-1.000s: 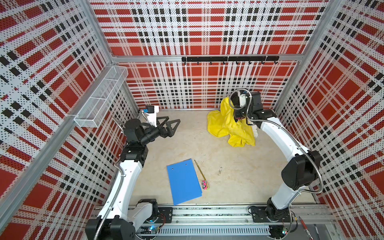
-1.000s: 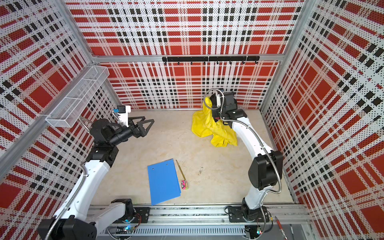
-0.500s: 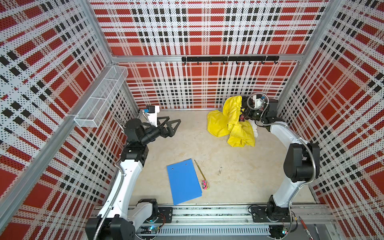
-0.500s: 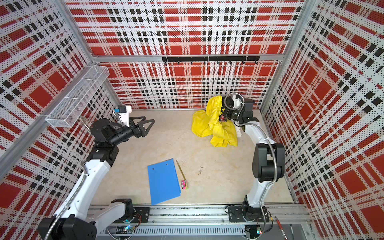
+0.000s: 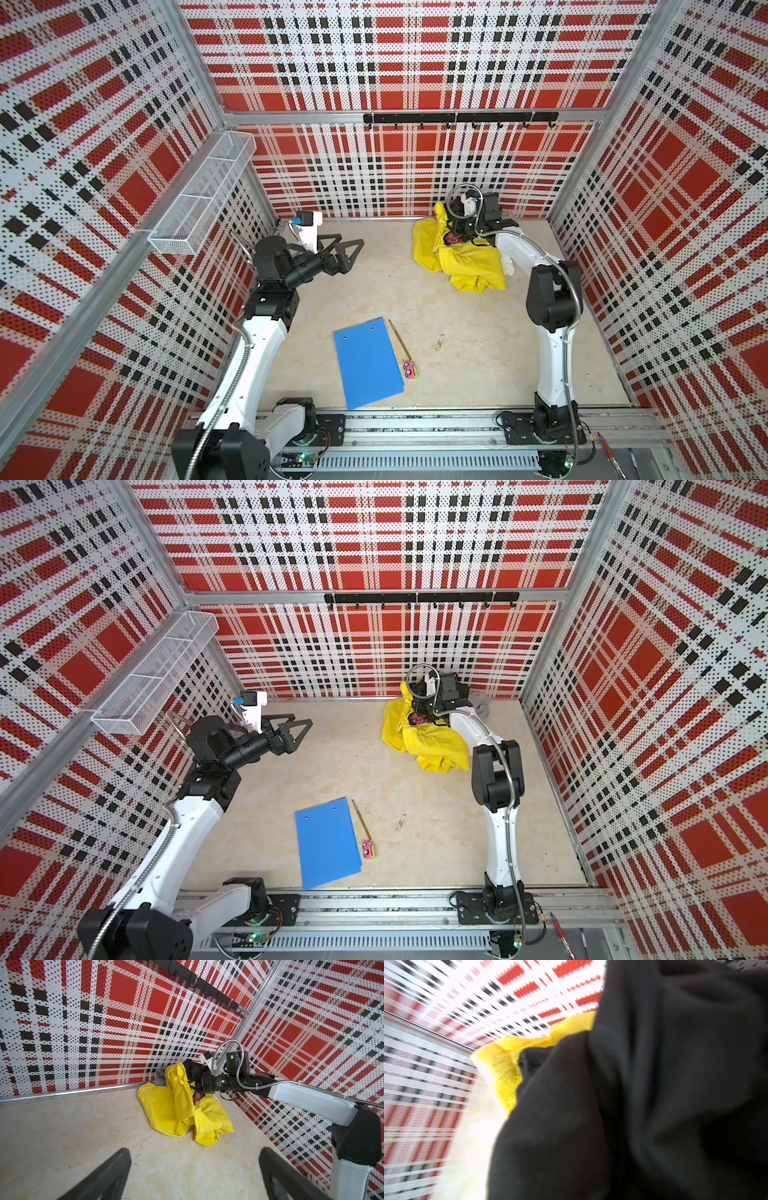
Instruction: Pick out a specific cloth from the pile
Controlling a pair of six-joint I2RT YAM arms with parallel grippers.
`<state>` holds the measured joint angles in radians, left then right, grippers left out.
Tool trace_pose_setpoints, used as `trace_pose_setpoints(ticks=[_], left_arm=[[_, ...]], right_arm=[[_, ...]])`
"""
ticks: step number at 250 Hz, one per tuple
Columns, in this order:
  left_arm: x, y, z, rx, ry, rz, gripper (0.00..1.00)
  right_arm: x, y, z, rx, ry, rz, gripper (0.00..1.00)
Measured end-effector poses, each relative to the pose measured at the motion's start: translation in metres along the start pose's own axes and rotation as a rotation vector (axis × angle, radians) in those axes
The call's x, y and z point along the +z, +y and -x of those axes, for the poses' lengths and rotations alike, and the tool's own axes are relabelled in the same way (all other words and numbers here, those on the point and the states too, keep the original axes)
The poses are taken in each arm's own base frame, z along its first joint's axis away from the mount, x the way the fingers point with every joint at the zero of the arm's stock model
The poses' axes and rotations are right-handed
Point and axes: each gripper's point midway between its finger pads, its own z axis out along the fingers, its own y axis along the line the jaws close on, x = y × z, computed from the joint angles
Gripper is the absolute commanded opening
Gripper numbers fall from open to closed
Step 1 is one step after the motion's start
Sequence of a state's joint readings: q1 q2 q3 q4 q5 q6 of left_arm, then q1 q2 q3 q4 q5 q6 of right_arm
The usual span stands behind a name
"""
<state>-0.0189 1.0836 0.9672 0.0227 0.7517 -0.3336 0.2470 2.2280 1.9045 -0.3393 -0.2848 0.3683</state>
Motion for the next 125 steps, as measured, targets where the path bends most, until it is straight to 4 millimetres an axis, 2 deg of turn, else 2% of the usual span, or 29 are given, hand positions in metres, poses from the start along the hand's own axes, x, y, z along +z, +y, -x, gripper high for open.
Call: trace_pose_setpoints(ticks=[20, 36, 54, 90, 125], left_arm=[[0.001, -0.001, 0.000, 0.000, 0.001, -0.003, 0.99], [0.001, -0.002, -0.001, -0.001, 0.003, -0.005, 0.99], [0.001, -0.002, -0.001, 0.000, 0.003, -0.007, 0.99], [0.001, -0.002, -0.001, 0.000, 0.003, -0.007, 0.99], [0.002, -0.003, -0.001, 0.000, 0.004, -0.009, 0.99]], right_arm=[[0.005, -0.005, -0.014, -0.019, 0.032, -0.059, 0.23], [0.001, -0.007, -0.015, -0.036, 0.025, -0.090, 0.31], [-0.010, -0.011, -0.015, -0.051, 0.018, -0.124, 0.49], [-0.052, -0.015, -0.007, -0.064, -0.013, -0.183, 0.71], [-0.098, -0.027, 0.008, -0.057, -0.076, -0.214, 0.76]])
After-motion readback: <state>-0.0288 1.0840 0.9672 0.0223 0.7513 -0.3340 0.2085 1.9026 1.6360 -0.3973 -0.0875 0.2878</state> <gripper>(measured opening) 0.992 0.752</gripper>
